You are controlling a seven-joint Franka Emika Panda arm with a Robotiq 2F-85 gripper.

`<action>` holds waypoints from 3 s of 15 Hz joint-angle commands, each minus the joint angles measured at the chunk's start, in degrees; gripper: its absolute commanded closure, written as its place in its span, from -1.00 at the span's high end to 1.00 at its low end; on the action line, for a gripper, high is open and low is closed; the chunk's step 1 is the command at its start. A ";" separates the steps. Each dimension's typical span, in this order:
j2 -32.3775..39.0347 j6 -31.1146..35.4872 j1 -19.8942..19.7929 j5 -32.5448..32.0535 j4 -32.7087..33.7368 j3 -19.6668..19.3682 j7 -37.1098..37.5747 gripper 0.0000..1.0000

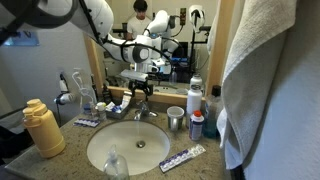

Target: Lift the handle of the tap and then push it down

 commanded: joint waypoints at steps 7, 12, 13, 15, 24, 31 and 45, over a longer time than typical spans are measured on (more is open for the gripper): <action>1.47 0.17 -0.35 0.08 0.87 -0.07 0.15 0.97; 1.49 0.63 -0.57 0.31 0.58 -0.07 0.40 0.05; 1.51 0.82 -0.60 0.33 0.53 -0.08 0.45 -0.13; 1.67 1.40 -0.71 0.63 0.57 0.03 0.57 -0.44; 1.38 1.70 -0.64 0.83 -0.17 0.13 0.46 -0.88; -0.55 2.92 -0.98 1.33 -5.37 -0.05 0.63 -0.88; -4.45 9.15 -1.03 2.05 -14.88 -0.04 0.42 -0.88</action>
